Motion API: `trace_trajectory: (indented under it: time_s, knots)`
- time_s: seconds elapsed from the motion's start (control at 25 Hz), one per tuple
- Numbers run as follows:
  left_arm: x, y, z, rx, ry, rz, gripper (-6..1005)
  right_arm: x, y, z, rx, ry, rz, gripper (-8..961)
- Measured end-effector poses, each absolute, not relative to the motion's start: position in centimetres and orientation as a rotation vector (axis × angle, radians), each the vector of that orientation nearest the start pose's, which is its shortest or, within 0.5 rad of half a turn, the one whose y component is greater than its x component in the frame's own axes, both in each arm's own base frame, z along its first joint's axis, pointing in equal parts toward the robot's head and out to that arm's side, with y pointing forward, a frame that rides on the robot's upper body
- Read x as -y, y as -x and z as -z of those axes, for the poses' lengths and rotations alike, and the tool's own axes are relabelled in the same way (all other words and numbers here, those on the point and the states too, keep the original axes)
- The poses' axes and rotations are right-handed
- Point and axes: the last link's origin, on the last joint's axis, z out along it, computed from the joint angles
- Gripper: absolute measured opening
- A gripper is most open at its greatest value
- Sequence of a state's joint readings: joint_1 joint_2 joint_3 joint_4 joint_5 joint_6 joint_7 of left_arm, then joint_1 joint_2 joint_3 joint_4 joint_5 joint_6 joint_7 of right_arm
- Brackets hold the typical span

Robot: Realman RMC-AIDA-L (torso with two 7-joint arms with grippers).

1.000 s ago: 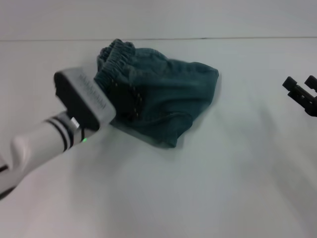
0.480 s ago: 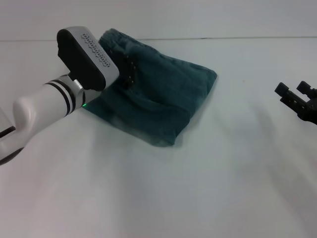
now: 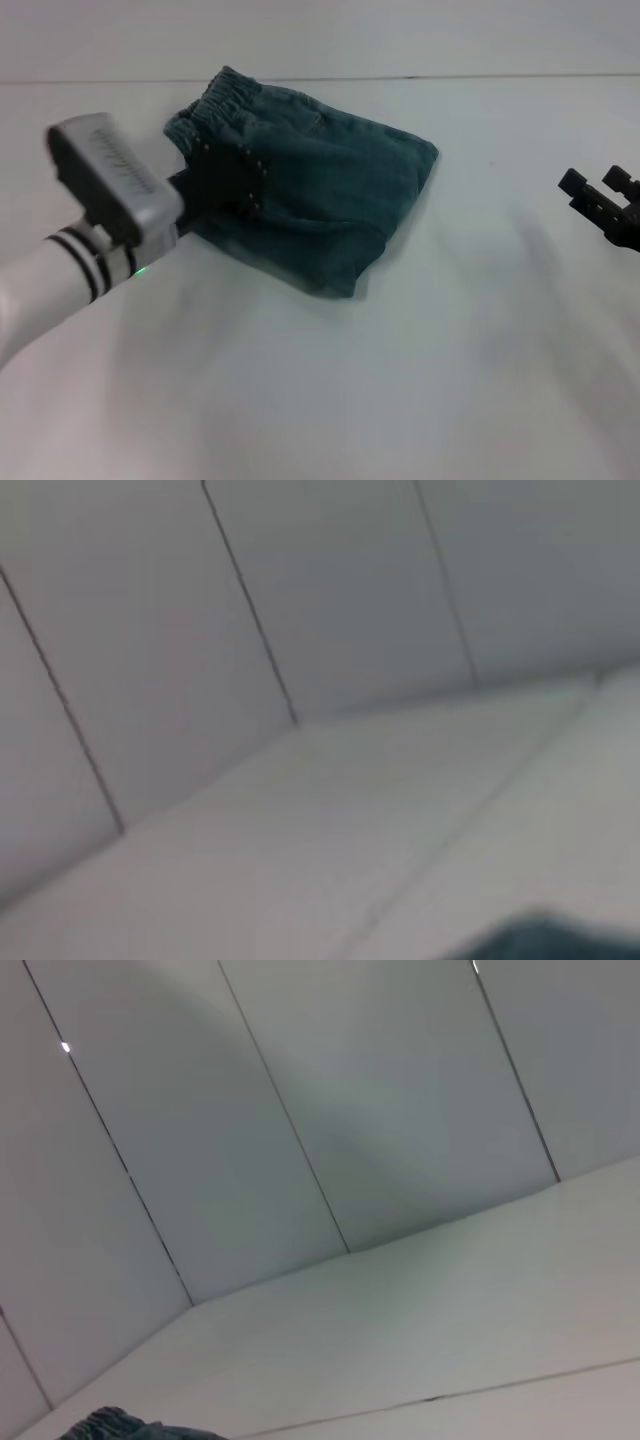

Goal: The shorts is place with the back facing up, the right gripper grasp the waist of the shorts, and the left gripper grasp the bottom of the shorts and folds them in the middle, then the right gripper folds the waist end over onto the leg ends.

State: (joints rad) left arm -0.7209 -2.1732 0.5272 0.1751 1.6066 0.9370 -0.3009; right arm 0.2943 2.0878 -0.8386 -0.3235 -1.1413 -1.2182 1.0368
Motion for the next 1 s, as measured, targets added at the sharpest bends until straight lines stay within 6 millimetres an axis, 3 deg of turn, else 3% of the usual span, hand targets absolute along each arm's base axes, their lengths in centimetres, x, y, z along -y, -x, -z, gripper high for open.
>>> trace_trajectory:
  time_s: [0.12, 0.28, 0.36, 0.48, 0.64, 1.0]
  knots:
    - [-36.3, 24.2, 6.3, 0.057, 2.212, 0.688, 34, -29.8, -34.9, -0.2, -0.937, 1.856, -0.954, 924]
    - [-34.1, 24.0, 5.1, 0.031, 2.191, 0.870, 42, -29.6, -34.0, -0.3, -0.862, 1.897, -0.988, 931]
    - [-33.6, 24.4, 4.8, 0.108, 2.198, 0.908, 46, -29.3, -33.0, -0.2, -0.772, 1.975, -1.008, 935]
    - [-33.9, 25.5, 4.7, 0.258, 2.265, 0.876, 130, -29.0, -31.2, 0.2, -0.611, 2.167, -0.990, 940]
    - [-34.4, 26.7, 4.2, 0.426, 2.386, 0.748, 261, -30.6, -29.3, 1.6, -0.549, 2.381, -0.886, 947]
    - [-33.6, 27.9, 3.6, 0.510, 2.503, 0.629, 666, -32.3, -27.1, 4.1, -0.468, 2.553, -0.773, 949]
